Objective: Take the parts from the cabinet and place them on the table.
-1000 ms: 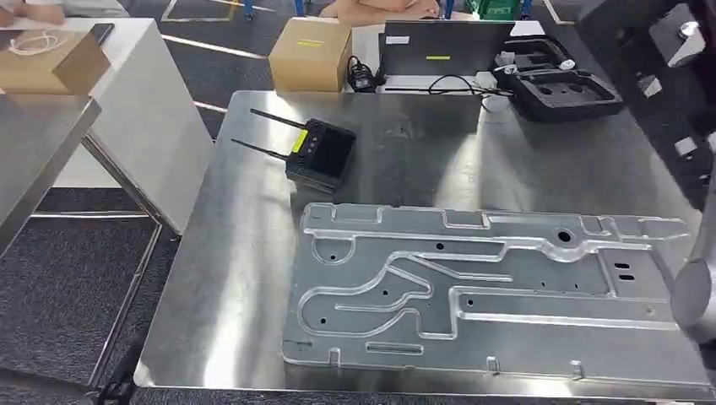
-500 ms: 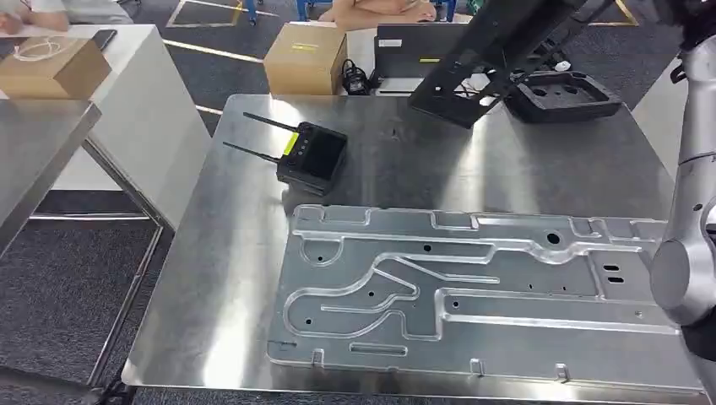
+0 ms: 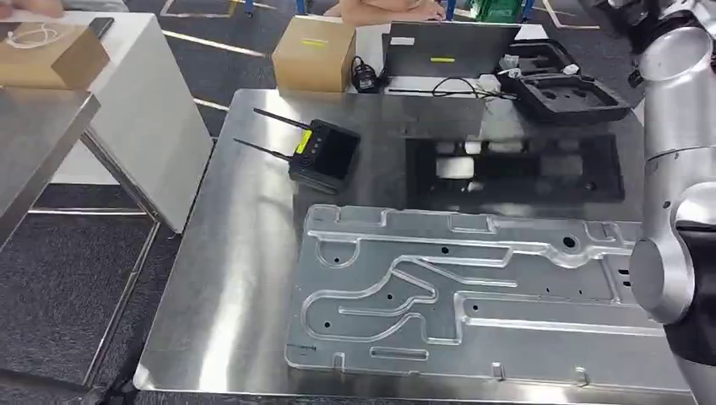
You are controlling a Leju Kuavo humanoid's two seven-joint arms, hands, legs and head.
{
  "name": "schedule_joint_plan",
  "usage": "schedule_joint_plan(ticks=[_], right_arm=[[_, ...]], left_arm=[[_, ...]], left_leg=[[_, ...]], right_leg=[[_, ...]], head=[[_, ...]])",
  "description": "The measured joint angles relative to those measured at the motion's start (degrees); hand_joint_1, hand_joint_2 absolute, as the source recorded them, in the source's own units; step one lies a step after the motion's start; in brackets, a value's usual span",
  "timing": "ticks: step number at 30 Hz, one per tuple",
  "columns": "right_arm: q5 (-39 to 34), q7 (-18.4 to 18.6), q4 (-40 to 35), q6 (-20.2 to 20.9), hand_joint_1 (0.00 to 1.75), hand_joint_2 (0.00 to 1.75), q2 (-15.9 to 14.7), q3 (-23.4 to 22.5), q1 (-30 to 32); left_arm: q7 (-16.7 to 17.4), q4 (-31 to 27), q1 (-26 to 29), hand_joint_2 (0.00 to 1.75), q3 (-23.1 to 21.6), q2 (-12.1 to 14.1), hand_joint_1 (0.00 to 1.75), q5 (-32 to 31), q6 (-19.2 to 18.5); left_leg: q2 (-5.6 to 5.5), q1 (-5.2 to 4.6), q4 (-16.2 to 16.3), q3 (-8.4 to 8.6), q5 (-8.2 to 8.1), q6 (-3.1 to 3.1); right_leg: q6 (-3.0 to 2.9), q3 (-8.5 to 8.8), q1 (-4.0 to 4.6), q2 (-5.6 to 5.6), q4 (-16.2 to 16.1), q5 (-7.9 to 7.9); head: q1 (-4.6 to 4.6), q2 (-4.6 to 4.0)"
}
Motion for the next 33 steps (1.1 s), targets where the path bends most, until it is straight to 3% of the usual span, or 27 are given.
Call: schedule_joint_plan(ticks=[1, 3, 4, 5, 6, 7, 9, 10, 11, 13, 15, 16, 18, 19, 20, 21, 22, 24, 26, 28, 30, 31, 33], right_arm=[[-0.6, 0.7, 0.0, 2.4, 0.00, 0.00, 0.1, 0.1, -0.1], [-1.7, 2.2, 0.5, 8.0, 0.00, 0.00, 0.2, 0.5, 0.2], [-2.3, 2.8, 0.8, 11.0, 0.00, 0.00, 0.2, 0.7, 0.5], [-3.0, 3.2, 1.0, 13.7, 0.00, 0.00, 0.3, 1.1, 0.9], [-3.8, 3.3, 1.2, 15.1, 0.00, 0.00, 0.3, 1.2, 1.0], [-4.7, 3.3, 1.2, 16.4, 0.00, 0.00, 0.3, 1.2, 0.5], [-6.9, 3.7, 1.2, 19.2, 0.00, 0.00, 0.4, 1.2, -1.4], [-7.5, 3.9, 1.3, 20.1, 0.00, 0.00, 0.5, 1.2, -2.3], [-8.1, 4.2, 1.3, 21.2, 0.00, 0.00, 0.8, 1.2, -2.7], [-8.7, 4.8, 1.3, 23.9, 0.00, 0.00, 1.2, 1.2, -3.3], [-4.6, 2.8, 1.3, 20.8, 0.00, 0.00, 1.2, 1.8, -3.9], [-1.1, 1.2, 1.2, 15.7, 0.00, 0.00, 1.6, 2.6, -4.4], [4.5, -0.4, 1.2, 3.8, 0.00, 0.00, 2.0, 5.1, -5.4], [5.8, -0.5, 1.2, 1.0, 0.00, 0.00, 2.2, 6.1, -6.0], [6.4, -0.6, 1.2, -0.3, 0.00, 0.00, 2.3, 7.0, -6.3], [6.5, -0.7, 1.2, -0.7, 0.00, 0.00, 2.5, 7.9, -6.5], [6.8, -0.9, 1.2, -0.8, 0.00, 0.00, 2.7, 8.7, -6.7], [6.9, -1.0, 1.2, -1.1, 0.00, 0.00, 2.8, 10.1, -7.5], [6.9, -1.1, 1.2, -1.3, 0.00, 0.00, 2.8, 11.2, -8.6], [7.6, -1.3, 1.2, -2.6, 0.00, 0.00, 2.9, 12.3, -9.0], [8.0, -1.8, 1.2, -6.8, 0.00, 0.00, 2.4, 13.2, -9.1], [7.3, -2.2, 0.8, -9.6, 0.00, 0.00, 1.9, 13.4, -9.2], [5.5, -3.1, 0.1, -13.4, 0.00, 0.00, 0.5, 13.6, -9.3]], left_arm=[[-0.1, 0.0, 0.0, 0.00, -0.1, 0.0, 0.00, -0.3, -0.1], [-0.5, 0.0, 0.1, 0.00, -0.4, -0.1, 0.00, -0.7, -0.4], [-0.8, 0.0, 0.3, 0.00, -0.5, -0.1, 0.00, -0.8, -0.7], [-0.9, 0.0, 0.5, 0.00, -0.6, -0.2, 0.00, -1.0, -0.9], [-0.9, 0.0, 0.4, 0.00, -0.6, -0.2, 0.00, -1.0, -1.0], [-1.0, 0.0, 0.4, 0.00, -0.6, -0.2, 0.00, -1.1, -1.0], [-1.1, 0.0, 0.2, 0.00, -0.7, -0.2, 0.00, -1.4, -1.0], [-1.3, 0.0, 0.2, 0.00, -0.7, -0.3, 0.00, -1.4, -1.0], [-1.4, 0.0, 0.2, 0.00, -0.7, -0.3, 0.00, -1.5, -1.1], [-1.8, 0.0, 0.3, 0.00, -0.8, -0.4, 0.00, -1.6, -1.3], [-1.2, 0.0, 0.4, 0.00, -0.8, -0.3, 0.00, -1.0, -1.0], [-0.6, 0.0, 0.5, 0.00, -0.9, -0.3, 0.00, -0.6, -0.7], [0.3, 0.0, 0.6, 0.00, -0.8, -0.3, 0.00, -0.2, 0.2], [0.4, 0.0, 0.8, 0.00, -0.9, -0.3, 0.00, -0.1, 0.4], [0.4, 0.0, 1.0, 0.00, -0.9, -0.4, 0.00, 0.0, 0.4], [0.5, 0.0, 1.2, 0.00, -0.9, -0.4, 0.00, 0.1, 0.4], [0.5, 0.0, 1.2, 0.00, -0.9, -0.4, 0.00, 0.2, 0.4], [0.5, 0.0, 1.1, 0.00, -0.9, -0.4, 0.00, 0.2, 0.5], [0.6, 0.0, 1.2, 0.00, -0.9, -0.5, 0.00, 0.2, 0.5], [0.7, 0.0, 1.3, 0.00, -0.9, -0.5, 0.00, 0.3, 0.5], [0.5, 0.0, 1.2, 0.00, -0.9, -0.5, 0.00, 1.1, 0.6], [0.5, 0.0, 1.2, 0.00, -0.7, -0.5, 0.00, 1.9, 0.7], [0.6, 0.0, 1.3, 0.00, -0.5, -0.5, 0.00, 3.0, 1.0]], left_leg=[[-0.01, -0.03, -0.1, 0.07, 0.00, 0.45], [-0.04, -0.06, -0.1, 0.38, -0.18, 0.94], [-0.09, -0.09, -0.1, 0.61, -0.28, 1.08], [-0.17, -0.11, -0.1, 0.83, -0.36, 1.19], [-0.32, -0.12, -0.1, 0.90, -0.38, 1.23], [-0.43, -0.21, 0.0, 0.91, -0.38, 1.23], [-0.48, -0.43, 0.0, 0.93, -0.37, 1.20], [-0.48, -0.60, 0.0, 0.86, -0.36, 1.02], [-0.51, -0.77, 0.1, 0.71, -0.32, 0.74], [-0.41, -0.61, -0.1, 0.62, -0.09, 0.33], [-0.37, -0.49, 0.1, 0.15, -0.69, -0.22], [-0.28, -0.69, 2.0, -0.51, -2.16, -0.72], [-0.07, -0.47, 10.8, -4.08, -6.88, -1.37], [0.06, -0.41, 15.8, -6.07, -8.58, -1.66], [0.17, -0.35, 18.3, -7.11, -8.86, -1.76], [0.18, -0.31, 17.7, -6.90, -7.77, -1.81], [0.19, -0.31, 14.7, -5.45, -5.73, -1.80], [0.20, -0.24, 3.4, -0.34, -0.31, -1.57], [0.11, -0.63, -0.5, 1.59, -0.76, -1.11], [0.07, -0.75, -0.1, 1.31, -0.75, -0.66], [0.11, -0.46, -0.6, 1.52, -0.45, 0.20], [0.09, -0.43, -0.6, 1.54, -0.40, 0.62], [0.09, -0.43, -0.6, 1.63, -0.45, 1.32]], right_leg=[[-0.03, -0.95, 0.09, -0.11, 2.8, -2.22], [-0.04, -4.45, 0.42, -0.02, 12.3, -7.42], [-0.10, -5.98, 0.48, -0.01, 16.4, -8.96], [-0.19, -6.84, 0.48, -0.01, 18.6, -9.06], [-0.44, -6.49, 0.48, -0.01, 17.4, -7.50], [-0.73, -5.12, 0.49, -0.01, 14.0, -5.00], [-1.63, -0.72, 0.74, -0.05, 3.3, 0.78], [-2.00, 0.63, 1.24, -0.07, 0.8, 0.83], [-1.98, 0.97, 1.39, -0.17, -0.4, 0.68], [-1.88, 0.81, 1.61, -0.10, -0.4, 0.55], [-2.26, 1.03, 0.81, -0.34, -1.1, 1.06], [-2.45, 1.04, 0.73, -0.29, -1.1, 1.15], [-2.60, 1.05, 0.67, -0.25, -1.1, 1.19], [-2.60, 1.10, 0.67, -0.18, -1.1, 1.18], [-2.61, 1.19, 0.68, 0.02, -1.1, 1.16], [-2.61, 1.33, 0.69, 0.17, -1.1, 1.10], [-2.58, 1.46, 0.69, 0.32, -1.0, 1.04], [-2.19, 1.70, 0.59, 0.41, -0.9, 0.75], [-1.77, 1.17, 0.99, 0.52, -0.6, 0.58], [-1.41, 1.15, 1.00, 0.63, -0.9, 0.82], [-0.92, 1.09, 0.88, 0.64, -0.9, 0.35], [-0.72, 0.54, 0.77, 0.34, 0.8, -1.10], [-0.49, -2.82, 0.81, 0.35, 9.4, -5.98]], head=[[0.15, 0.00], [0.20, 0.00], [0.20, 0.00], [0.20, 0.00], [0.24, 0.00], [0.24, 0.00], [0.24, 0.00], [0.22, 0.00], [0.24, 0.00], [0.22, 0.00], [0.22, 0.00], [0.00, 0.00], [-0.15, 0.00], [-0.15, 0.00], [-0.17, 0.00], [-0.17, 0.00], [-0.17, 0.00], [-0.17, 0.00], [-0.13, 0.00], [-0.04, 0.00], [-0.04, 0.00], [0.05, 0.00], [0.05, 0.00]])
